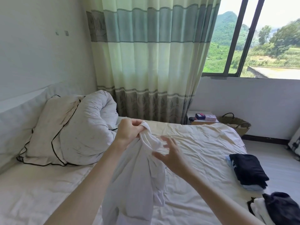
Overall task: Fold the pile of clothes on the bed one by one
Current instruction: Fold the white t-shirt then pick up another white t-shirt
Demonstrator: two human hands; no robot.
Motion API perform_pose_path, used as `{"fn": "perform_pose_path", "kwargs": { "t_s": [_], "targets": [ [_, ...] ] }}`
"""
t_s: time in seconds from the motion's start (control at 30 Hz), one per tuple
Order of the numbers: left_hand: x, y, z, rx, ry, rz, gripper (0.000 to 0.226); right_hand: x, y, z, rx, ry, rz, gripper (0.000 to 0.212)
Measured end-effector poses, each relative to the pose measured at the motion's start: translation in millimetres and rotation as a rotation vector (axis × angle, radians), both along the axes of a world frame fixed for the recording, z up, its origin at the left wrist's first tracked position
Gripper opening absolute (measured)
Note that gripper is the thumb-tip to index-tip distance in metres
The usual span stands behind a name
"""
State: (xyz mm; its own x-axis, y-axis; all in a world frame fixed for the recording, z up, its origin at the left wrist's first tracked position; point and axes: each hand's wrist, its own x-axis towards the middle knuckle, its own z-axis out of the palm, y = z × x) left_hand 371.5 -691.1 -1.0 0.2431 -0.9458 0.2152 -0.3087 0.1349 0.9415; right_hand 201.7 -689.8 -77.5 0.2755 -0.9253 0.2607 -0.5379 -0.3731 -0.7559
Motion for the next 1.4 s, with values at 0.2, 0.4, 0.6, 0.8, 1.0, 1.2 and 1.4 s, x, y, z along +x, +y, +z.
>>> {"fn": "perform_pose_path", "kwargs": {
  "t_s": [0.2,0.4,0.6,0.8,1.0,1.2,1.4],
  "targets": [
    [15,8,6,-0.067,-0.167,0.076,0.016,22,-8,14,0.411,-0.381,0.111,0.015],
    [31,7,-4,-0.09,-0.232,0.182,0.016,37,-11,41,0.063,-0.37,-0.048,0.009],
    [-7,38,-43,-0.282,-0.236,0.223,0.01,45,-24,76,-0.084,-0.361,-0.156,0.013],
    [-38,34,-65,-0.115,-0.291,0.176,0.037,60,-19,87,0.058,-0.421,-0.091,0.014],
    [-34,16,-48,-0.213,-0.358,0.391,0.017,48,-22,103,0.056,-0.499,-0.129,0.016],
    [-8,15,-16,-0.23,-0.273,0.132,0.013,29,-24,105,-0.112,-0.327,-0.201,0.012],
    [14,20,23,-0.326,-0.301,0.024,0.012,30,-14,78,-0.022,-0.359,0.112,0.028]
  ]
}}
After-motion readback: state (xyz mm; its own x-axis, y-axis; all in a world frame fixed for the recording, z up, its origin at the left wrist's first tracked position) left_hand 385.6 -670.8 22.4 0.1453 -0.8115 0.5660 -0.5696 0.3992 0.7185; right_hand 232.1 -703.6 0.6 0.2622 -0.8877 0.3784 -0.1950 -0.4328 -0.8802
